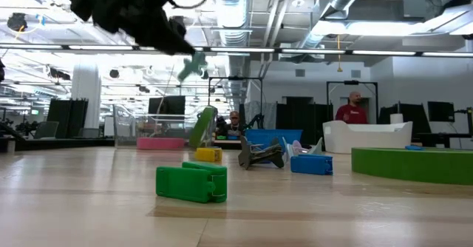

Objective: Pick and place Stapler, Stapler remover, tape
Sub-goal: Put the light blue staple remover into the white bin

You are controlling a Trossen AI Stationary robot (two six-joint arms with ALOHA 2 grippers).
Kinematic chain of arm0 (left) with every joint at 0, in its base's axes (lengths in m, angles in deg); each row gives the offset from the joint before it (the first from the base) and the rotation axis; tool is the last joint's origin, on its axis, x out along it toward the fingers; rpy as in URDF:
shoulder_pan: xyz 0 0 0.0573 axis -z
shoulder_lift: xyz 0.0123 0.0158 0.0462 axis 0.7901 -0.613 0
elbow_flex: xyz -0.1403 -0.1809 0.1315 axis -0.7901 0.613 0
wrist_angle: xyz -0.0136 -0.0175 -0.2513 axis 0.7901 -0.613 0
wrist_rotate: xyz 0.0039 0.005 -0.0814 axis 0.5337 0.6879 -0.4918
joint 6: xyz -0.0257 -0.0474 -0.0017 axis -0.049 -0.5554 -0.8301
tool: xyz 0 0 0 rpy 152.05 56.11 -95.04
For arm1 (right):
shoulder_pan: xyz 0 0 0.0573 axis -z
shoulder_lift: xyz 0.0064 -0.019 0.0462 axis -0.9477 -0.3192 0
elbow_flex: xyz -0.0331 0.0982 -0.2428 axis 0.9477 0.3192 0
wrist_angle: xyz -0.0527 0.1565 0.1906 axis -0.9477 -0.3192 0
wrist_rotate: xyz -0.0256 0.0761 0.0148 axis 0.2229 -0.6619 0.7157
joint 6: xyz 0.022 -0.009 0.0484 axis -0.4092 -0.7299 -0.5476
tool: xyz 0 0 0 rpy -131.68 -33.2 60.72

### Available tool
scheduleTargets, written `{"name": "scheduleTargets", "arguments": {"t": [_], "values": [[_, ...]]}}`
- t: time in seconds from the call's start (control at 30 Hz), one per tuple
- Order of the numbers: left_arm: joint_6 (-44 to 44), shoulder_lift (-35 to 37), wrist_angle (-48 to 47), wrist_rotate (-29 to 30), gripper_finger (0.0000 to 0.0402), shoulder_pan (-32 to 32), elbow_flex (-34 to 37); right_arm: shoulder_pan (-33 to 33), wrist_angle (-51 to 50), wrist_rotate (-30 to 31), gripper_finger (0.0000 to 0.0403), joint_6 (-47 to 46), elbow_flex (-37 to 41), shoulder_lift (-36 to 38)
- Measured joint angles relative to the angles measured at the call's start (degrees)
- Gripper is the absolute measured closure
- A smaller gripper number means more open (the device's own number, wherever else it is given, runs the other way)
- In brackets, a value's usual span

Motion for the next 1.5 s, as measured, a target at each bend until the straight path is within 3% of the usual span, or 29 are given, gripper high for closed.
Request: {"name": "scheduleTargets", "arguments": {"t": [0.23,0.57,1.03,1.5], "values": [[-1.19,5.42,1.88,0.6,0.0399,0.0,0.0,0.0,3.08,-0.07,0.0278,1.67,0.0,0.0],[-3.16,9.87,13.29,0.58,0.0399,0.0,-0.04,-0.81,7.94,-0.24,0.0273,4.25,0.0,0.0],[-5.54,9.65,20.01,-4.34,0.0399,0.0,-6.93,-2.73,12.46,-2.07,0.0165,4.52,0.0,0.01],[-9.16,9.63,27.02,-7.03,0.0399,0.0,-8.7,-7.56,14.35,-2.38,0.0174,7.35,0.04,-3.86]]}}
